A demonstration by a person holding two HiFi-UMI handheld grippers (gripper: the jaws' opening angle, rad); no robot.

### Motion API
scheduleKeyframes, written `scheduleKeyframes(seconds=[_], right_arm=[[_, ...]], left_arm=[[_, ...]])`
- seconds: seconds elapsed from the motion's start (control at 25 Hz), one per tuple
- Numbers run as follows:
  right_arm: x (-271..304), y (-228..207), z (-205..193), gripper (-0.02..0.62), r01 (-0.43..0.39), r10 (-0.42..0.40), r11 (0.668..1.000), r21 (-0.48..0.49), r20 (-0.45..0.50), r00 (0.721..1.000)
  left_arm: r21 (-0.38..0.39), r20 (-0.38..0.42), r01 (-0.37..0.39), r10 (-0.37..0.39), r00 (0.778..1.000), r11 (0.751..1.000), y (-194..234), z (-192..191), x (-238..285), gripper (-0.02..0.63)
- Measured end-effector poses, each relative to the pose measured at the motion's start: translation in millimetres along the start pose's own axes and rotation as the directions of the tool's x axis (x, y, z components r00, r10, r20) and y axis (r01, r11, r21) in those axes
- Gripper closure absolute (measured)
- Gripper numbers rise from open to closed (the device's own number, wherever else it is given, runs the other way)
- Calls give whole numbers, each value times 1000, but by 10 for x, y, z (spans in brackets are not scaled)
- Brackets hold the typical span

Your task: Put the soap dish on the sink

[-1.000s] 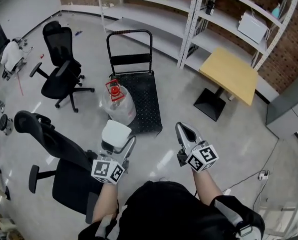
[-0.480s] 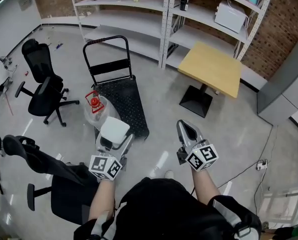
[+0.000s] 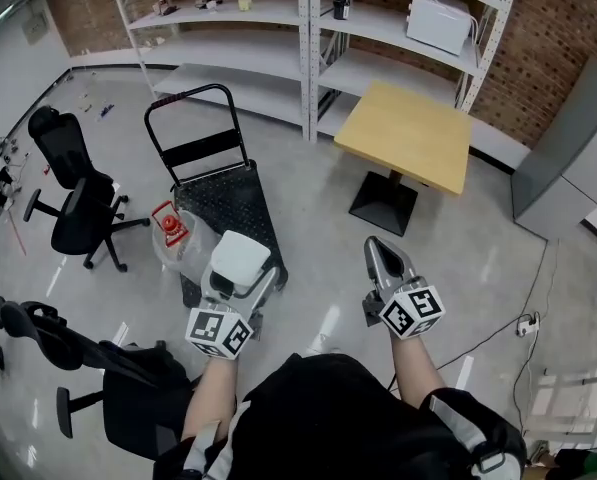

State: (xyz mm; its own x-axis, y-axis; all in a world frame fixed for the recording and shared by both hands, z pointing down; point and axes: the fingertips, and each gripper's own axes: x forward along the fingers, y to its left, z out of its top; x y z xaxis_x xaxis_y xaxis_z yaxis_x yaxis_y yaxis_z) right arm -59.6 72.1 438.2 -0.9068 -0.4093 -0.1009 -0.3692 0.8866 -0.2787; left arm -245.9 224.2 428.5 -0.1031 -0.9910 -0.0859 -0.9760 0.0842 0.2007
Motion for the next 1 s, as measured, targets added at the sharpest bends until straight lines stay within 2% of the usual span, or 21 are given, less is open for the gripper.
scheduleKeyframes(seconds=[0.28, 0.48, 0.64, 0.84, 1.0], right_arm=[[-75, -474, 178, 589, 23, -22, 1000, -17, 18, 1000], [-273, -917, 194, 589, 100, -101, 995, -25, -17, 995], [-488, -1226, 271, 589, 156, -156, 988, -10, -3, 988], [-665, -1455, 284, 589, 216, -216, 976, 10, 7, 976], [-744, -1617, 254, 589, 276, -276, 961, -10, -4, 961]], left_arm=[[-17, 4, 45, -45, 999, 999, -291, -118, 516, 120], [-27, -12, 87, -87, 996, 996, -564, -260, 899, 120], [-30, -36, 140, -141, 989, 990, -807, -352, 1182, 120], [-46, -58, 192, -195, 979, 980, -1024, -444, 1400, 120], [-53, -71, 243, -247, 966, 969, -1128, -539, 1572, 120]])
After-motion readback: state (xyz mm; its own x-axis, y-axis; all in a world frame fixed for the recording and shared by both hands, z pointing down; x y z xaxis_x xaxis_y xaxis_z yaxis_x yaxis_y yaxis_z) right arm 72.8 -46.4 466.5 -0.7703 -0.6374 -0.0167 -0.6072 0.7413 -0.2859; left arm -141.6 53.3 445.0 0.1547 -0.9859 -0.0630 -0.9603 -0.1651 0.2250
